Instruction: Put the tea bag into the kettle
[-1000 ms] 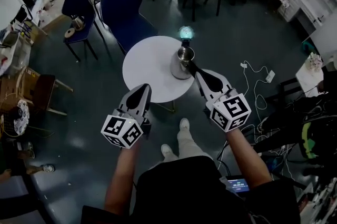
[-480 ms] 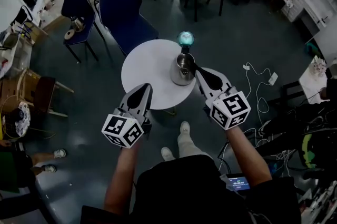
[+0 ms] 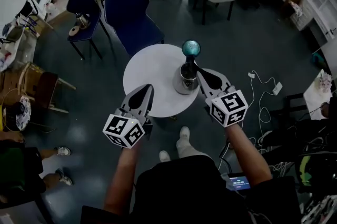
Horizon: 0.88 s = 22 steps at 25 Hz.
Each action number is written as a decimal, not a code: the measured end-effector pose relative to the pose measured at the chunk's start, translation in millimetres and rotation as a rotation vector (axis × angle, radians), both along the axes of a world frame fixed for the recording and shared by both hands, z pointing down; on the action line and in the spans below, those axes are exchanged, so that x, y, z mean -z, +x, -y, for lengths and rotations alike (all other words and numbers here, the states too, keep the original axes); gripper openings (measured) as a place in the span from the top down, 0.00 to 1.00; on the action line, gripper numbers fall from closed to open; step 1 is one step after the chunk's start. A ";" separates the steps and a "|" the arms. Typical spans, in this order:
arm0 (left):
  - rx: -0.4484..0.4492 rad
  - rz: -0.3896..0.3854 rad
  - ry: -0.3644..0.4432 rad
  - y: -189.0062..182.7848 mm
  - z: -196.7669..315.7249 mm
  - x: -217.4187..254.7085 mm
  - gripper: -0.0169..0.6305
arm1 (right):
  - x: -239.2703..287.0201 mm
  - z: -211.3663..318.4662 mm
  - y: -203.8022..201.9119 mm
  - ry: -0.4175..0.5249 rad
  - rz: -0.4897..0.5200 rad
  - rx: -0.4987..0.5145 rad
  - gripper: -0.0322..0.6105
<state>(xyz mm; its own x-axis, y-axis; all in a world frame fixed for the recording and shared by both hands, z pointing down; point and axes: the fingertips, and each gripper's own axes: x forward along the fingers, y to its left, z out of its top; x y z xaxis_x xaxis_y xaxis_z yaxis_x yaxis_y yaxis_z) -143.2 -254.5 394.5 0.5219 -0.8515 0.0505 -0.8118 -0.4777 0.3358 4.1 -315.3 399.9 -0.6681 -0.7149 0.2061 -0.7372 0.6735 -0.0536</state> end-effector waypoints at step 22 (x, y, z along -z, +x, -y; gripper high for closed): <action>0.113 -0.025 -0.071 12.5 96.3 -42.2 0.95 | -129.7 119.6 -3.2 -0.154 -0.324 0.202 0.92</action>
